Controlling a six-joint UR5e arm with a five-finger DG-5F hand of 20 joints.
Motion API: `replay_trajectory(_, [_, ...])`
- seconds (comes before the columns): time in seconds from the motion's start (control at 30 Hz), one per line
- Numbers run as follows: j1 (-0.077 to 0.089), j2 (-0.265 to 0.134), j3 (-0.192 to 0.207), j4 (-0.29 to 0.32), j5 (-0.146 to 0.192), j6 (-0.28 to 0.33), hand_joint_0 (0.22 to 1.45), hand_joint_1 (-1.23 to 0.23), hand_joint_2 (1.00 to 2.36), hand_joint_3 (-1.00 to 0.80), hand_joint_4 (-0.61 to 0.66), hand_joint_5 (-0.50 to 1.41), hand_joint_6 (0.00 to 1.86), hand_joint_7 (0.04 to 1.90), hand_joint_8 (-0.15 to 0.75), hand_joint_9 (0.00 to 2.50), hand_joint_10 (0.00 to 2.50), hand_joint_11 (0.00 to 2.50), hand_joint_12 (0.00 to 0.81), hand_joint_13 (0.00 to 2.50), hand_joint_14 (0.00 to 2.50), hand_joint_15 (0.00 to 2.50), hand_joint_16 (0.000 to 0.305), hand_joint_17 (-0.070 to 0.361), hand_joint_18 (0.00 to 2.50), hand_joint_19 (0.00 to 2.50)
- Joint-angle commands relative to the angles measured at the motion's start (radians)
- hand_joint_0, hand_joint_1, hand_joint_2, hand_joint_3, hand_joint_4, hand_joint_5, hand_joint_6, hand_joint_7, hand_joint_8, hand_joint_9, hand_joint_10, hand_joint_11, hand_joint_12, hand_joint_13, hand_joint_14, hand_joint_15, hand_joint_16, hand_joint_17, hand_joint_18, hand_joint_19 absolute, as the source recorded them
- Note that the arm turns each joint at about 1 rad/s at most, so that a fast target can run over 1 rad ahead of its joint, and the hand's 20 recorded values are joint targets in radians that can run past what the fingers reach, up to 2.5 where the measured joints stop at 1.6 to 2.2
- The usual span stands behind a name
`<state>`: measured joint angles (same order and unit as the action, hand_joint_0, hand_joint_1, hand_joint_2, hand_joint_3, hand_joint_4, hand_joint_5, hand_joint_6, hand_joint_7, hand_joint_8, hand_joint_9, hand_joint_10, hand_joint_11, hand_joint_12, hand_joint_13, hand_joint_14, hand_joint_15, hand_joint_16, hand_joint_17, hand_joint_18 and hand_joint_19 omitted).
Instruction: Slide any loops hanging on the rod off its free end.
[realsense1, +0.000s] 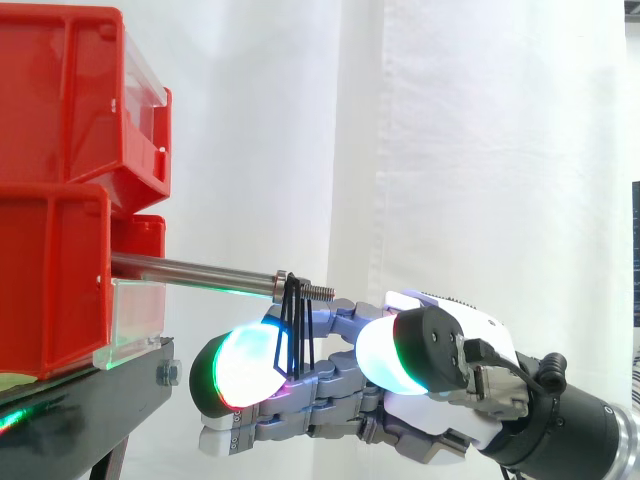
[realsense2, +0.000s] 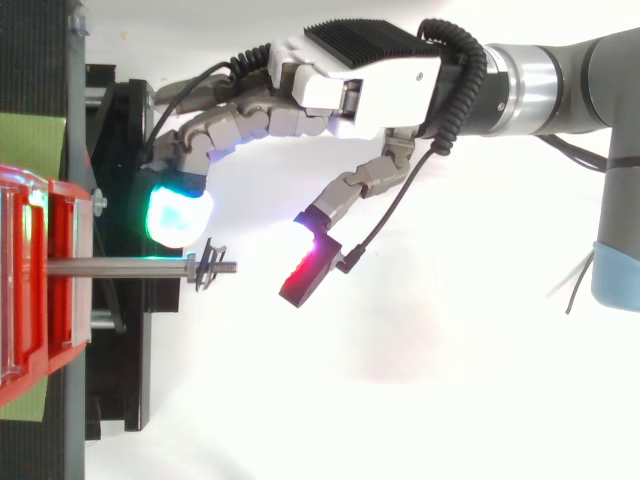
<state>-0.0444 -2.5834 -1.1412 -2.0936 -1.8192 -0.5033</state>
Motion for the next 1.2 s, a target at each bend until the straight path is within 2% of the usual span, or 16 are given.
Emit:
replay_trajectory(0.0, [0.003,0.0,-0.002,0.003,0.0,0.002,0.58,-0.66,1.0,-0.46,0.32,-0.14,0.5,0.99,0.277,0.63,0.0,0.0,0.282,0.59,0.0,0.06,0.027,0.06,0.38,0.11])
replay_trajectory(0.43, [0.02,-0.004,0.009,0.006,-0.005,0.002,0.58,-0.69,1.0,-0.47,0.31,-0.13,0.5,1.06,0.276,0.63,0.0,0.0,0.285,0.6,0.0,0.07,0.027,0.06,0.4,0.12])
replay_trajectory(0.6, [0.02,-0.006,0.012,0.012,-0.006,0.038,0.58,-0.69,1.0,-0.46,0.31,-0.13,0.5,1.06,0.275,0.63,0.0,0.01,0.285,0.61,0.0,0.07,0.027,0.06,0.4,0.12])
replay_trajectory(0.87, [0.02,-0.006,0.014,0.012,-0.006,0.038,0.58,-0.67,1.0,-0.46,0.29,-0.12,0.5,1.14,0.275,0.64,0.0,0.01,0.283,0.61,0.0,0.08,0.027,0.06,0.41,0.12])
replay_trajectory(1.03, [0.02,-0.007,0.017,0.012,-0.006,0.038,0.59,-0.65,1.0,-0.44,0.24,-0.1,0.51,1.23,0.278,0.66,0.0,0.02,0.282,0.62,0.0,0.07,0.026,0.059,0.42,0.13])
replay_trajectory(1.17, [0.02,-0.006,0.017,0.012,-0.006,0.035,0.6,-0.64,1.01,-0.43,0.23,-0.11,0.57,1.17,0.279,0.67,0.0,0.03,0.28,0.62,0.0,0.08,0.026,0.059,0.42,0.13])
